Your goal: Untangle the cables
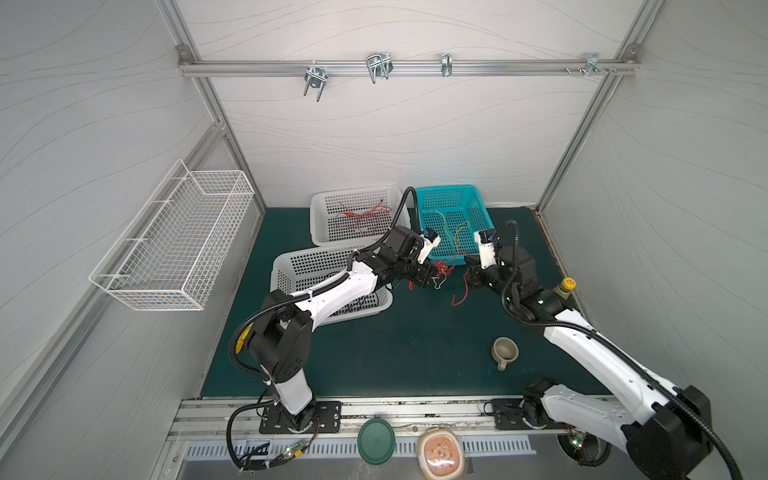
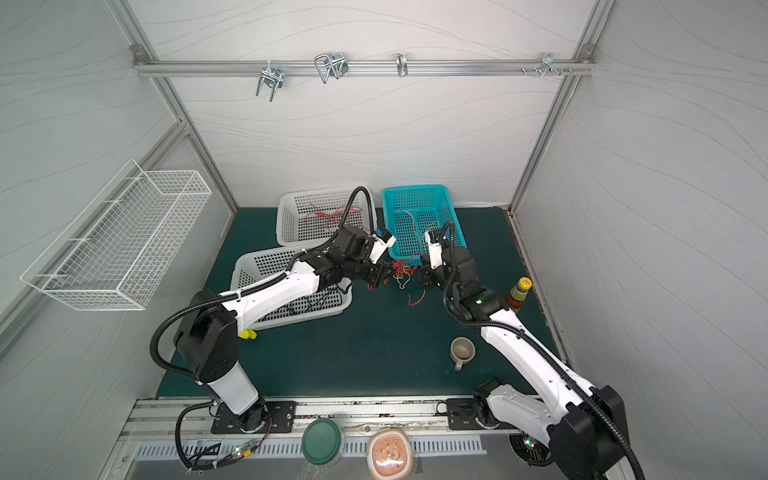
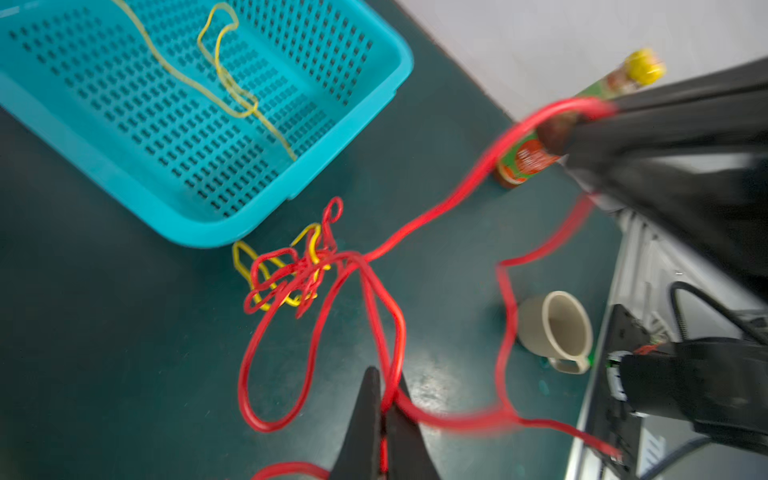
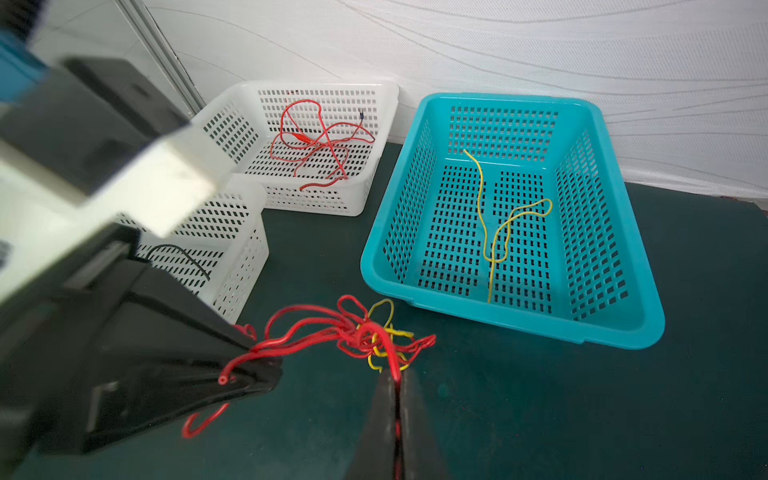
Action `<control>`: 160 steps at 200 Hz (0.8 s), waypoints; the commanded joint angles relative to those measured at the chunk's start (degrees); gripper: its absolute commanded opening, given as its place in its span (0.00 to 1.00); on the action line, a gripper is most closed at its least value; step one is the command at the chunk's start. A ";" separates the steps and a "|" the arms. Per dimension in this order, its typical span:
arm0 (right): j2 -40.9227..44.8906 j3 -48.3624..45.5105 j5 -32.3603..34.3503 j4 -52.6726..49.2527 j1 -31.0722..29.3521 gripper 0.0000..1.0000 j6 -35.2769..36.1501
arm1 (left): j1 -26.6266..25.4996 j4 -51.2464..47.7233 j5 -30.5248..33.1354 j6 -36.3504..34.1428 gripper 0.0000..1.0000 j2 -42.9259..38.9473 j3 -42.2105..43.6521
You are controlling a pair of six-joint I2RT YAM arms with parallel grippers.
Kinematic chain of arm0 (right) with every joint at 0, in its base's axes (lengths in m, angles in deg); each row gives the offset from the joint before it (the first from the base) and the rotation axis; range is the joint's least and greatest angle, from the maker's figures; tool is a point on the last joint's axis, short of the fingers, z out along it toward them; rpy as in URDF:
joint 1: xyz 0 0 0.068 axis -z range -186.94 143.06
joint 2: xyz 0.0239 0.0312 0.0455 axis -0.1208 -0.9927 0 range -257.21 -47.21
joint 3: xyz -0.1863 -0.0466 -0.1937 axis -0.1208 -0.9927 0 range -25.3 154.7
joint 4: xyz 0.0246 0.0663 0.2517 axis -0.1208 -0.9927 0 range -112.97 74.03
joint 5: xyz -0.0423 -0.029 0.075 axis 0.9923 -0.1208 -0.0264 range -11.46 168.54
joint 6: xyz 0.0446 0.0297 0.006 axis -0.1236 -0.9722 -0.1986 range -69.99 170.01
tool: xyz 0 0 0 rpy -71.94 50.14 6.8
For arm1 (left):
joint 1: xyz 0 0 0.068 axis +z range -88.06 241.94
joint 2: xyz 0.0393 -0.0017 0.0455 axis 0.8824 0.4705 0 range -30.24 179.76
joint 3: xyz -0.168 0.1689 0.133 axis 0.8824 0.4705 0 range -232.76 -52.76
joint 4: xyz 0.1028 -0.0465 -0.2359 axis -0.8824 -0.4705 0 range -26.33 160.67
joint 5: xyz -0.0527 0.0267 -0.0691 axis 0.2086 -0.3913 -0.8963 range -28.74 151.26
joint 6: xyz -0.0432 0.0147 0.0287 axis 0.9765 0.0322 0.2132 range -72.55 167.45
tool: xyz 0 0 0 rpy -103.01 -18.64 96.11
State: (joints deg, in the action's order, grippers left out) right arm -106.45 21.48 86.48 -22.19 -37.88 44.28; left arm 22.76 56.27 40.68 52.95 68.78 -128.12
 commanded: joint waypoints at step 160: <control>5.02 -3.80 6.34 -6.54 -0.39 0.00 -2.16 | -0.42 -2.64 3.30 -0.94 0.80 -1.90 -1.44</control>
State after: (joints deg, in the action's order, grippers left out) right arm -102.02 17.35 92.03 -28.57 -37.99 42.48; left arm 22.76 53.32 44.05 53.34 70.79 -129.93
